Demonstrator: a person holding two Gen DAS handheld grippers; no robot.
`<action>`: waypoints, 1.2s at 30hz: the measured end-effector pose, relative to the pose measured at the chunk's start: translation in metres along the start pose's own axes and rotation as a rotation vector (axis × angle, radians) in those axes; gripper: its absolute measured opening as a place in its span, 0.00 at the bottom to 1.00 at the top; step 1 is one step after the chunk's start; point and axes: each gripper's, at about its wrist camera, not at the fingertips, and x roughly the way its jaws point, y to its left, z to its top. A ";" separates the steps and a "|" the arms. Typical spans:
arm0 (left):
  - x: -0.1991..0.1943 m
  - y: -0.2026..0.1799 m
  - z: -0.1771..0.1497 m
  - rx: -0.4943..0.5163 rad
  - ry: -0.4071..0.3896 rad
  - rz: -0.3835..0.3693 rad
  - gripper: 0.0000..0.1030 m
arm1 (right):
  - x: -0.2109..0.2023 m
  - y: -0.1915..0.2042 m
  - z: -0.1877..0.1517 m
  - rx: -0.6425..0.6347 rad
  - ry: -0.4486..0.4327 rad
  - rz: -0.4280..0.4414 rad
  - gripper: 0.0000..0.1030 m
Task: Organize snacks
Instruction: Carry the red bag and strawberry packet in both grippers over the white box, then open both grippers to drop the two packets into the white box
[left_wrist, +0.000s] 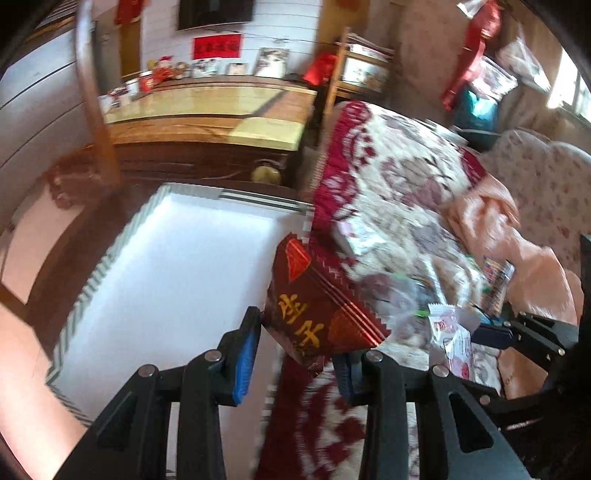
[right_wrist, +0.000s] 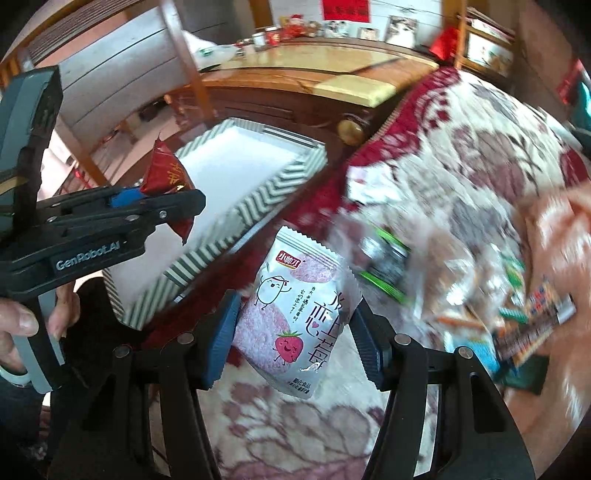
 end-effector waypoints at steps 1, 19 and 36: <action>-0.001 0.006 0.001 -0.012 -0.003 0.017 0.38 | 0.003 0.007 0.005 -0.015 0.002 0.009 0.57; 0.027 0.105 0.004 -0.256 0.064 0.133 0.38 | 0.058 0.088 0.071 -0.186 0.049 0.098 0.57; 0.062 0.146 -0.018 -0.373 0.185 0.211 0.39 | 0.128 0.124 0.077 -0.246 0.179 0.159 0.57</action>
